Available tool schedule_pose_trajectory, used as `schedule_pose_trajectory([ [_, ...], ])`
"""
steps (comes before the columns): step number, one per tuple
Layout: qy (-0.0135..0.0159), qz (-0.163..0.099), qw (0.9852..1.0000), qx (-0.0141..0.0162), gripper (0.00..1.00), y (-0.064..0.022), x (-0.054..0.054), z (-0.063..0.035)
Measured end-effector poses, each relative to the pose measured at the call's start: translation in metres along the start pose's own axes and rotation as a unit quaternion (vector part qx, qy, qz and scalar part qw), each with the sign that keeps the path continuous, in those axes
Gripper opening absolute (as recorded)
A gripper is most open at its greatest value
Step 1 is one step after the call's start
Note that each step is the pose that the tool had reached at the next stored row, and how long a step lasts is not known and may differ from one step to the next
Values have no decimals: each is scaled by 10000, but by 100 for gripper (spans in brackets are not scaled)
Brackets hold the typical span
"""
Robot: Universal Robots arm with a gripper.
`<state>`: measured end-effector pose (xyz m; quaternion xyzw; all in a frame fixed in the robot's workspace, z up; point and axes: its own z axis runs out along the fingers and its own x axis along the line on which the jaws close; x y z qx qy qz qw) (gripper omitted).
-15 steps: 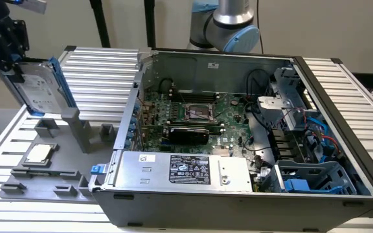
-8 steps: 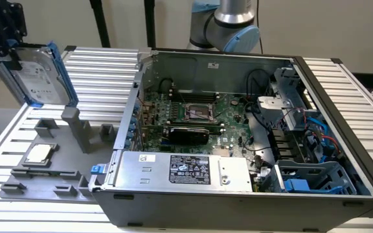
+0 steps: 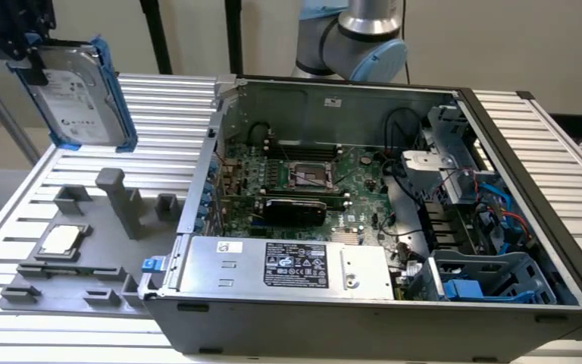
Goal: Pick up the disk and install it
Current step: 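Pick up the disk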
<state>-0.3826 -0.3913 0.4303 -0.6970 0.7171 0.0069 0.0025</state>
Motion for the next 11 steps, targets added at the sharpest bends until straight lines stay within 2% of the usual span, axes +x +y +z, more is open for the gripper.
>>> schedule_pose_trajectory([
  [11,-11,0,10000,-21,0,-501,44,-491],
])
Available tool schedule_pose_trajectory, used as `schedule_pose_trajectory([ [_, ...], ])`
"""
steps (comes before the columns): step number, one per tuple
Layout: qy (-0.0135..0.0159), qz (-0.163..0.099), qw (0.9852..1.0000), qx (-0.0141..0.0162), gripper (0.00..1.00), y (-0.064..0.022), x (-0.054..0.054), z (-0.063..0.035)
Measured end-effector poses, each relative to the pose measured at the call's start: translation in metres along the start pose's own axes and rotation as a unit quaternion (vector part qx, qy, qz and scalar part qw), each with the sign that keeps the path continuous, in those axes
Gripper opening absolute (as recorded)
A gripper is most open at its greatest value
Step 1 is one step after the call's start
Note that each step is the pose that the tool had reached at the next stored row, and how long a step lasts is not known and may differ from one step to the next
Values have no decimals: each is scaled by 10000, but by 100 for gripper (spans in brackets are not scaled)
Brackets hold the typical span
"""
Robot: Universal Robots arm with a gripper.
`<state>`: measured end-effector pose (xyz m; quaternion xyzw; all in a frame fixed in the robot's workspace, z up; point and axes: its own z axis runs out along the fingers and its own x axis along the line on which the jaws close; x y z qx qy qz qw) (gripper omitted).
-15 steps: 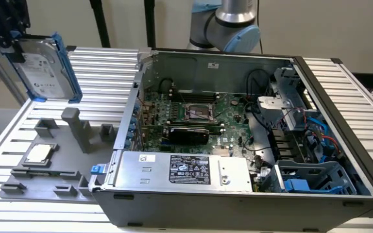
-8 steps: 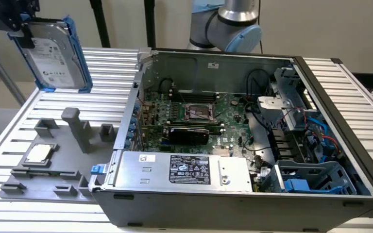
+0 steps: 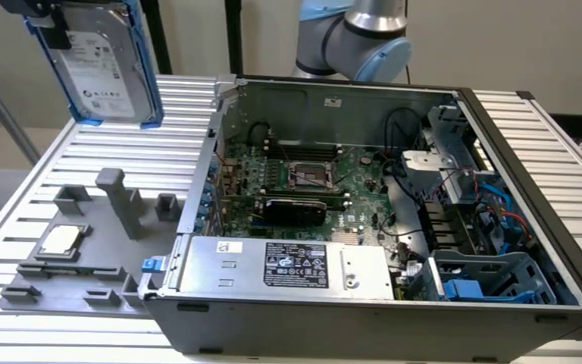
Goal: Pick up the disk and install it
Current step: 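Pick up the disk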
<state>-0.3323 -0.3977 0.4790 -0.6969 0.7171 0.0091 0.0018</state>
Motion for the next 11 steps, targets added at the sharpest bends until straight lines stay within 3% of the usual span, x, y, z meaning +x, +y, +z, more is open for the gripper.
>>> schedule_pose_trajectory([
  [5,1,0,10000,-14,0,-228,31,-152],
  [11,1,0,10000,-21,0,-501,84,-224],
])
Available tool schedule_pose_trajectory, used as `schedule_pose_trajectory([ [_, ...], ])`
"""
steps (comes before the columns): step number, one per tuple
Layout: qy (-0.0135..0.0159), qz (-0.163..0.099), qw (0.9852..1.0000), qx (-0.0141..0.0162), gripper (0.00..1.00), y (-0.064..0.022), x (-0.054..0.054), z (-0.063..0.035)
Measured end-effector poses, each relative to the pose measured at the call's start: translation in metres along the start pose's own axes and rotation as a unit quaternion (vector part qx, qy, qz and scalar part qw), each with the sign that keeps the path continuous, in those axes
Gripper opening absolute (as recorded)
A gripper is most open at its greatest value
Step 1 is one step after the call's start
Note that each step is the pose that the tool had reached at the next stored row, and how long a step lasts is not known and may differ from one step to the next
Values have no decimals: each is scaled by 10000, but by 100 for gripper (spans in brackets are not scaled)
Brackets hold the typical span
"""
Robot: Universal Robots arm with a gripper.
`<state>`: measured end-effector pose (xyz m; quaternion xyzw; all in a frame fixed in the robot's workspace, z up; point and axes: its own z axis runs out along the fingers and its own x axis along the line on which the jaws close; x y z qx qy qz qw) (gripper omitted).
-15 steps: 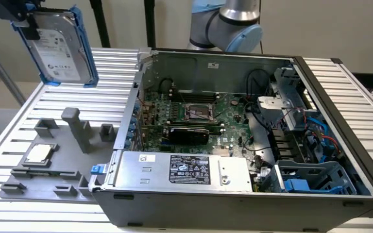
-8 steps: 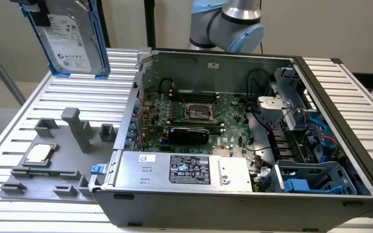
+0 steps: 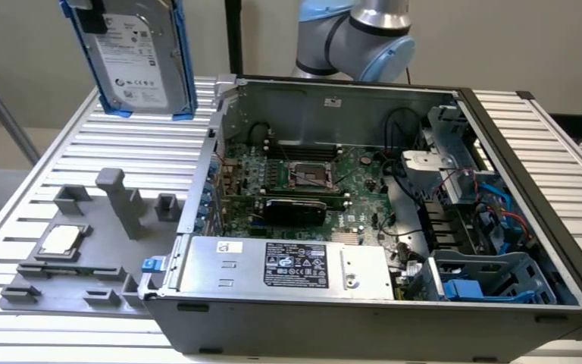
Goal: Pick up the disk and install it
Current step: 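Pick up the disk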
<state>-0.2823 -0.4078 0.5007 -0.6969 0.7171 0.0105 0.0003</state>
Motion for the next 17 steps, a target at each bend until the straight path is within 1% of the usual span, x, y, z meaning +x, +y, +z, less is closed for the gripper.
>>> schedule_pose_trajectory([
  [17,0,0,10000,-8,0,-781,226,-63],
])
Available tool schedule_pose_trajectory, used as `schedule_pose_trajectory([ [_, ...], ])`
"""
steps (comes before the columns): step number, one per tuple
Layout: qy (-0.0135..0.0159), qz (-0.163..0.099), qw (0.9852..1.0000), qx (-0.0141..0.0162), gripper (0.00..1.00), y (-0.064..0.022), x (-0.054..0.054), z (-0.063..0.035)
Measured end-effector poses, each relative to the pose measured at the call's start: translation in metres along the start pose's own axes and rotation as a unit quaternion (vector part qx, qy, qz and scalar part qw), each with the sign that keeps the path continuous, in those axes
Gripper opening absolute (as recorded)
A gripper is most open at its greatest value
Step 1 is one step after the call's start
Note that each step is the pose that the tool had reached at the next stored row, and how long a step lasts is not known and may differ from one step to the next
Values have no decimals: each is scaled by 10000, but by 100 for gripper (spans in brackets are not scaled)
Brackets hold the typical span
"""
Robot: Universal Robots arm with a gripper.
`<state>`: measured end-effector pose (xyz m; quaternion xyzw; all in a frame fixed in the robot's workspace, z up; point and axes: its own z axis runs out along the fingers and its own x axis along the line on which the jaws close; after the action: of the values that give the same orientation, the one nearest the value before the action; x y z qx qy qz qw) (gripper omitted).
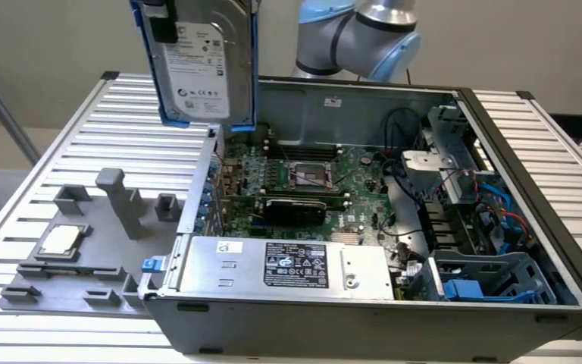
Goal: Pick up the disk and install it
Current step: 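Pick up the disk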
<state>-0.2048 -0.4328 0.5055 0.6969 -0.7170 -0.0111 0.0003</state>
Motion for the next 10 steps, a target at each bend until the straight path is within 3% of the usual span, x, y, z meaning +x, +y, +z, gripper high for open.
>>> schedule_pose_trajectory([
  [10,0,0,10000,0,0,-458,147,-13],
])
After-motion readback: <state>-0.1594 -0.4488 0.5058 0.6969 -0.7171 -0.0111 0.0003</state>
